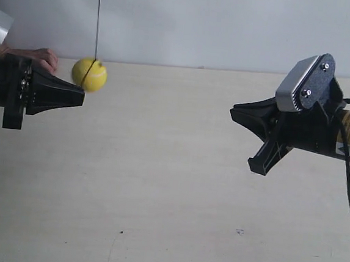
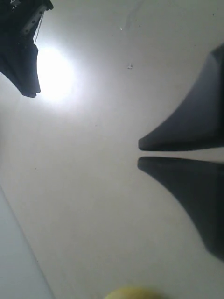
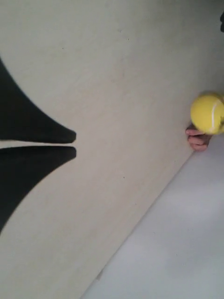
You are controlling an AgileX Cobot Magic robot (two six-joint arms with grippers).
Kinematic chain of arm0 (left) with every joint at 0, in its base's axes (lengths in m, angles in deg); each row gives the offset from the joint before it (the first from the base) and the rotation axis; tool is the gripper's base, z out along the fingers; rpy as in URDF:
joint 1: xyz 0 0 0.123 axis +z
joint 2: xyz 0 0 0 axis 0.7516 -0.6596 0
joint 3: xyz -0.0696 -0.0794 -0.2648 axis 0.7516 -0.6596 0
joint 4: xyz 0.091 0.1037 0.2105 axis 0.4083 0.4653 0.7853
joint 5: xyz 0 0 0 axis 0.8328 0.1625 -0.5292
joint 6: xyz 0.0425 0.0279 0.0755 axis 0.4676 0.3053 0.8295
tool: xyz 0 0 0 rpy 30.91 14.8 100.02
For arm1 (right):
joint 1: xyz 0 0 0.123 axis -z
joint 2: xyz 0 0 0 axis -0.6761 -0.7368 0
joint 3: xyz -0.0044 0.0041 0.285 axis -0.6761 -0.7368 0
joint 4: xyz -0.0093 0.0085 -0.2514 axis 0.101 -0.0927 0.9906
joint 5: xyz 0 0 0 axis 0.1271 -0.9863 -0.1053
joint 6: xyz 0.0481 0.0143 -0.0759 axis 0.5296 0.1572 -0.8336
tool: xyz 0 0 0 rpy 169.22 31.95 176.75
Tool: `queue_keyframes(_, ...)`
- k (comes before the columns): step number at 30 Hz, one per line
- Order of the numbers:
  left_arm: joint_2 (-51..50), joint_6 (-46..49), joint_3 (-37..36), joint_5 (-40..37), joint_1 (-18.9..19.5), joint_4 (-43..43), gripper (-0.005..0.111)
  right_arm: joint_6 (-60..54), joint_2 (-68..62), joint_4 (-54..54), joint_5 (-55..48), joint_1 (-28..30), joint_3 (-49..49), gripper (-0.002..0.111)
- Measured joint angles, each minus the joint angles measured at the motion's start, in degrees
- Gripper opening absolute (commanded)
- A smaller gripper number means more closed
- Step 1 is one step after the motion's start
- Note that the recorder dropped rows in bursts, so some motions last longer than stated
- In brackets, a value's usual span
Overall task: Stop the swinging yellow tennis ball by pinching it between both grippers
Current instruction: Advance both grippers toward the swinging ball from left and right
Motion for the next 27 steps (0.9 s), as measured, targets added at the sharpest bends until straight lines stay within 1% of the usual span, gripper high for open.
queue_keyframes(2, 0.0, -0.3, 0.0, -1.7, 0.0, 1.1, 0.005, 1.2, -1.2, 1.5, 1.0, 0.0, 1.1, 0.0)
queue_keyframes(6, 0.0, -0.6, 0.0, -2.4, 0.0, 1.4, 0.005, 1.6, -1.7, 1.9, 2.4, 0.0, 1.4, 0.0)
queue_keyframes(15, 0.0, -0.5, 0.0, -2.5, 0.0, 0.9, 0.005, 0.9, -1.7, 1.3, 4.1, 0.0, 1.4, 0.0)
queue_keyframes(20, 0.0, -1.0, 1.5, -2.5, 0.0, 0.6, 0.005, 0.7, -1.7, 1.1, 3.9, 0.0, 2.0, 0.0)
queue_keyframes(27, 0.0, -3.0, 2.5, -1.4, 0.0, 2.7, 0.005, 1.1, -1.7, 1.1, 3.7, 0.0, 2.1, 0.0)
